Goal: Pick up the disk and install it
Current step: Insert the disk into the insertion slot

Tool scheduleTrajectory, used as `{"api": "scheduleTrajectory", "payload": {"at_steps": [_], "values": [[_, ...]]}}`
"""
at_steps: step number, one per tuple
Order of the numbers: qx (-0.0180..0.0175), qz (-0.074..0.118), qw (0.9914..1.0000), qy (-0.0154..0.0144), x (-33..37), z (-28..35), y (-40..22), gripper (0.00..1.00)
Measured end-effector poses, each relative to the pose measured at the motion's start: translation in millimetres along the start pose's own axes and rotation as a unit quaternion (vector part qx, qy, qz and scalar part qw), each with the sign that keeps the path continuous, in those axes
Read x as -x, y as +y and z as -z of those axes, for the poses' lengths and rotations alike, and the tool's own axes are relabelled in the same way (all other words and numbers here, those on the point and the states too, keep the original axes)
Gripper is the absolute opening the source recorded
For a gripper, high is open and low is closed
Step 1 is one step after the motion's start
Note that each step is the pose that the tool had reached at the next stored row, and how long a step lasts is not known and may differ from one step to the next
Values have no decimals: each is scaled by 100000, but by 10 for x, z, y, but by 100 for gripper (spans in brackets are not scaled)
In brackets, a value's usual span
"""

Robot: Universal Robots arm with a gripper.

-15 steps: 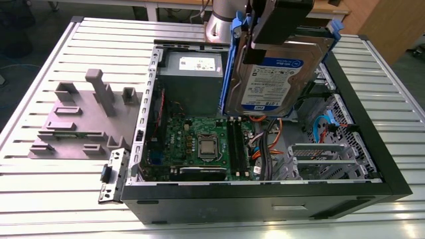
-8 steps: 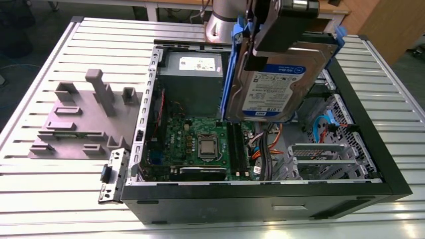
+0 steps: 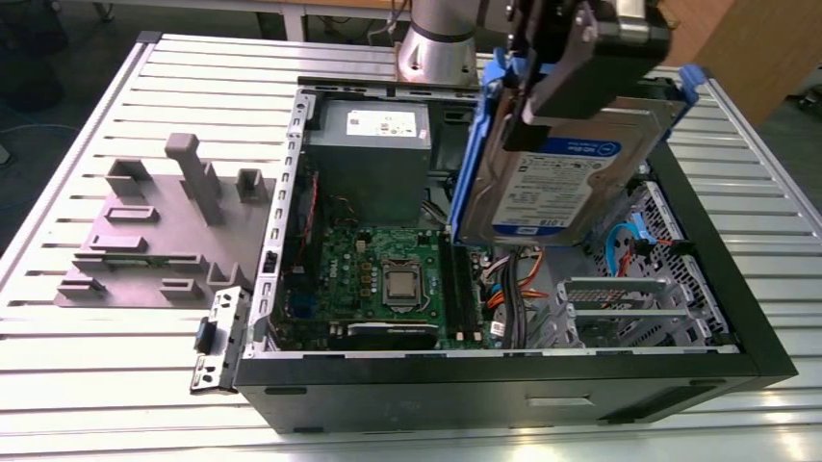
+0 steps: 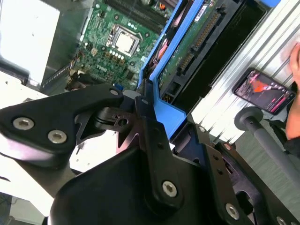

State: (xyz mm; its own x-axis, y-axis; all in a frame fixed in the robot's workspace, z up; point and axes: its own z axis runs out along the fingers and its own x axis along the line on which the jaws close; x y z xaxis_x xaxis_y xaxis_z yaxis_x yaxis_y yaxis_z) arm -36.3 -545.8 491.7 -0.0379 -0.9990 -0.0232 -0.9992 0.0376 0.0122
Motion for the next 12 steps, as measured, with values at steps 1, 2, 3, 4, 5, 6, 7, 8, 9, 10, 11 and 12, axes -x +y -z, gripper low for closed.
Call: {"api": "scheduleTrajectory", "payload": {"at_steps": [1,2,3,4,5,6,7,8,9,10,11,12], "values": [[-3,8,100000,-10,0,-6,-37,37],[-4,10,100000,-12,-2,-11,-67,37],[-3,7,100000,-8,-6,-17,-87,37],[0,6,100000,8,-16,-23,-100,37],[0,5,100000,-2,-36,-32,-107,37],[-2,5,100000,0,-55,-41,-112,37],[-3,3,100000,-9,-77,-50,-118,37],[-2,4,100000,-5,-97,-59,-125,37],[-5,7,100000,-16,-109,-70,-136,37],[-5,4,100000,-12,-117,-79,-149,37],[-3,5,100000,-7,-122,-87,-166,37],[-3,7,100000,9,-126,-95,-187,37]]}}
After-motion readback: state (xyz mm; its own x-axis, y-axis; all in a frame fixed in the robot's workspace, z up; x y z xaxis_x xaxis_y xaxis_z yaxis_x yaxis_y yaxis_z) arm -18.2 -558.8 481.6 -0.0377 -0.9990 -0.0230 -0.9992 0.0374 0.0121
